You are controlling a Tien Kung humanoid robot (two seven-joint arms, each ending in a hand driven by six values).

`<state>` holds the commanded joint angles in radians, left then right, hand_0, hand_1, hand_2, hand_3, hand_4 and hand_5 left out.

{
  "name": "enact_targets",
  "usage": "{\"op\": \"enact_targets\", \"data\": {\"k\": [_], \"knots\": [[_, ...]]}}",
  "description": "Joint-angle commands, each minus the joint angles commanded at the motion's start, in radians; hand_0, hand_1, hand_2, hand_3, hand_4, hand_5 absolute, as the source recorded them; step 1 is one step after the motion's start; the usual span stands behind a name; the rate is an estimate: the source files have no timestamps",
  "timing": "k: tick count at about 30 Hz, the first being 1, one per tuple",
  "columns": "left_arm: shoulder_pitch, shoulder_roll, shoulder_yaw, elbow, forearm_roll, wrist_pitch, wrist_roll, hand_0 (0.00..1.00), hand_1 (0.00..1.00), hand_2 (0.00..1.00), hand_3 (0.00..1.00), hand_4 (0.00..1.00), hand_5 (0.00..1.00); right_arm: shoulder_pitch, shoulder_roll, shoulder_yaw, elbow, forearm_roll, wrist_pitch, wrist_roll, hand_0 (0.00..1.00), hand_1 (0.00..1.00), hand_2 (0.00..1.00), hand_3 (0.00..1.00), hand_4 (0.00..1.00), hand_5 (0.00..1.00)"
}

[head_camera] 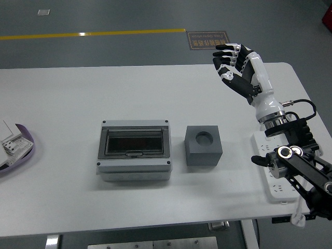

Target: Pick up the cylinder from the cube,place it in the box,flap close box

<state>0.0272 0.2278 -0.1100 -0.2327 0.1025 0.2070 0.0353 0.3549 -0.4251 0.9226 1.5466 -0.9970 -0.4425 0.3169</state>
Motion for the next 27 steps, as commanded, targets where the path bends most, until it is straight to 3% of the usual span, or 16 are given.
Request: {"op": "enact_targets", "data": {"k": [27], "knots": [[0.002, 0.002, -0.001, 0.0, -0.004, 0.0, 0.0, 0.513, 0.57, 0.564, 0.608, 0.722, 0.179, -0.031, 0.001, 0.074, -0.007, 0.051, 0.0, 0.034, 0.633, 0.591, 0.607, 0.637, 0.662, 0.263]]}}
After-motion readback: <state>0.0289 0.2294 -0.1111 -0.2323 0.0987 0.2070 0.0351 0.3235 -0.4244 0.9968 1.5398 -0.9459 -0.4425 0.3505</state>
